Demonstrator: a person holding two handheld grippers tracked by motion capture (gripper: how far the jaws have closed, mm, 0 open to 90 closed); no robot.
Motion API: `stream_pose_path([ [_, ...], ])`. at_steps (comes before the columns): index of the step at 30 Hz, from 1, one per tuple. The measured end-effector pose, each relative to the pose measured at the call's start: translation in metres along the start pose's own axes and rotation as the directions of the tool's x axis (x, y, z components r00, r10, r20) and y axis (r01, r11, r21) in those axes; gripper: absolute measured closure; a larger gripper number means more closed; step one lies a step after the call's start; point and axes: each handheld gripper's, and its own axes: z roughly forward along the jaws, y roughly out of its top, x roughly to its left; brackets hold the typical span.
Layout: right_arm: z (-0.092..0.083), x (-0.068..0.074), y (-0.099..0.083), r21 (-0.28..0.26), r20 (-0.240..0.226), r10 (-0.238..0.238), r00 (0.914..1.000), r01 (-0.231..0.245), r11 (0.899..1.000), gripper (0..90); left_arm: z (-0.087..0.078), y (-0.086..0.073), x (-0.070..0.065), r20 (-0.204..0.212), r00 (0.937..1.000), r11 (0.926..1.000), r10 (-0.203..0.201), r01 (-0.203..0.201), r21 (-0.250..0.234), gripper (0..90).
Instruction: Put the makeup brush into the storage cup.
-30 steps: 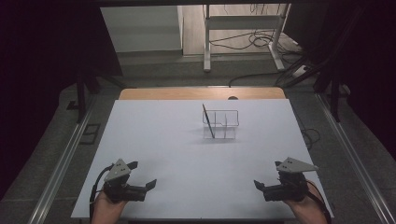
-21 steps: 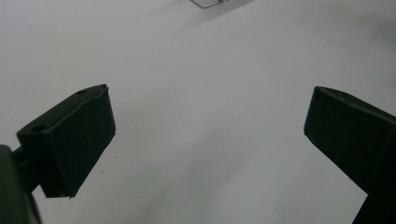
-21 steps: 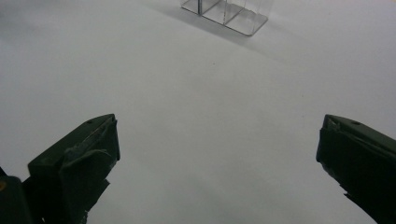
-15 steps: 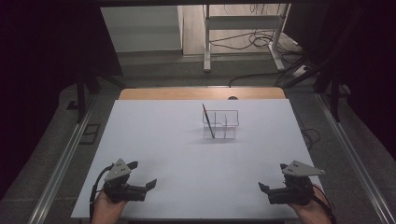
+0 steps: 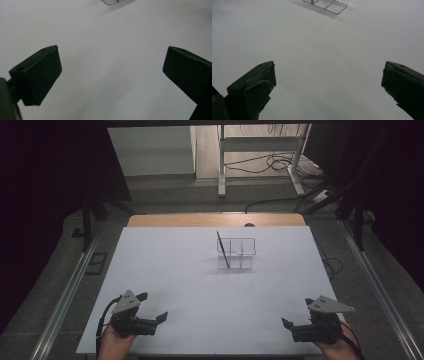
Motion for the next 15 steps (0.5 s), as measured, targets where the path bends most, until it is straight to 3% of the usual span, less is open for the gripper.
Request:
stream_pose_path([
  [15,-0.005,-0.004,-0.013,0.016,0.033,0.001,0.9995,-0.002,1.0,0.0,0.0,0.0,0.0,-0.001,1.0,1.0,-0.002,0.002,-0.003,2.4],
])
